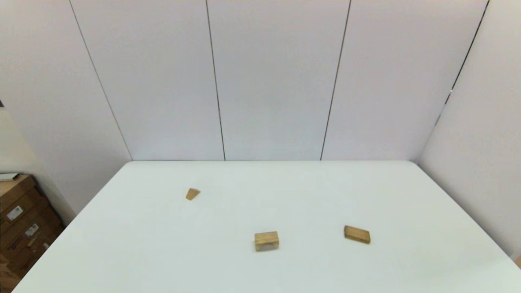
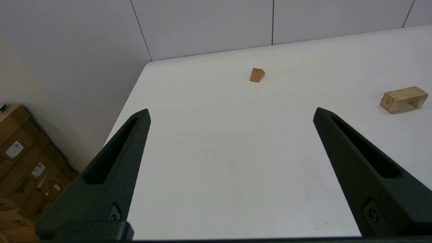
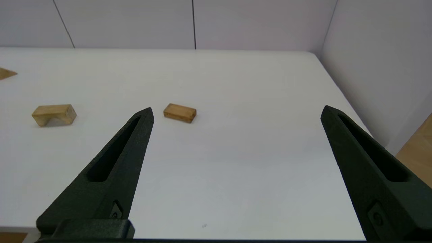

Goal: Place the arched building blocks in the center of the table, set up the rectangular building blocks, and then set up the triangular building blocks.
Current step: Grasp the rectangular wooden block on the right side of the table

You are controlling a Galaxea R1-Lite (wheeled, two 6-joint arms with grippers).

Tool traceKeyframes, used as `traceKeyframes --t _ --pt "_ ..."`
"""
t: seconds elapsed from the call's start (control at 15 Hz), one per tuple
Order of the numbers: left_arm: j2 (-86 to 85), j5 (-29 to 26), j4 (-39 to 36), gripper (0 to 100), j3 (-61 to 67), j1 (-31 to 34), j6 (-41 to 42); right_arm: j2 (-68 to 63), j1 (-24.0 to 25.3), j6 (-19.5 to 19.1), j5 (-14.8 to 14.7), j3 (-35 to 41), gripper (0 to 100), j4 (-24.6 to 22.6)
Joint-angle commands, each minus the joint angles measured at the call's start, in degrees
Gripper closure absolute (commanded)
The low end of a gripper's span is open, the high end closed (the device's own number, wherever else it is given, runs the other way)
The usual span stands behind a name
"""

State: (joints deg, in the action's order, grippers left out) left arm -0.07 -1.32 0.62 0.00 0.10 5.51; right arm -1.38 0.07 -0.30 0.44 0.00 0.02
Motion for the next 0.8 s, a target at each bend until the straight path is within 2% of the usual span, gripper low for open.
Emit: traceKeyframes --t 0.07,0.2,0.27,0.4,0.53,0.67,0.8 --pt "0.07 0.0 -0.01 0 0.0 -0.01 0.03 -5.57 0.1 -0.57 0.09 0.09 0 -0.11" --pt "0.07 0.0 -0.01 0 0.0 -0.01 0.03 -8.99 0.45 -0.66 0.09 0.09 0 -1.17" --pt "0.07 0.0 -0.01 0 0.09 -0.01 0.03 -11.19 0.63 -0.4 0.26 0.09 0 -3.8" --pt "0.07 0.0 -0.01 0 0.0 -0.01 0.03 -19.1 0.63 -0.75 1.06 0.09 0 -12.24" --pt "0.07 0.0 -0.01 0 0.0 -0.01 0.03 -23.41 0.89 -2.6 3.34 0.09 0 -14.17" --pt "0.07 0.0 -0.01 0 0.0 0.08 0.03 -27.19 1.25 -4.44 3.87 0.09 0 -14.61" --pt "0.07 0.0 -0.01 0 0.0 -0.01 0.03 -33.69 1.51 -4.44 3.87 0.0 0 -17.16"
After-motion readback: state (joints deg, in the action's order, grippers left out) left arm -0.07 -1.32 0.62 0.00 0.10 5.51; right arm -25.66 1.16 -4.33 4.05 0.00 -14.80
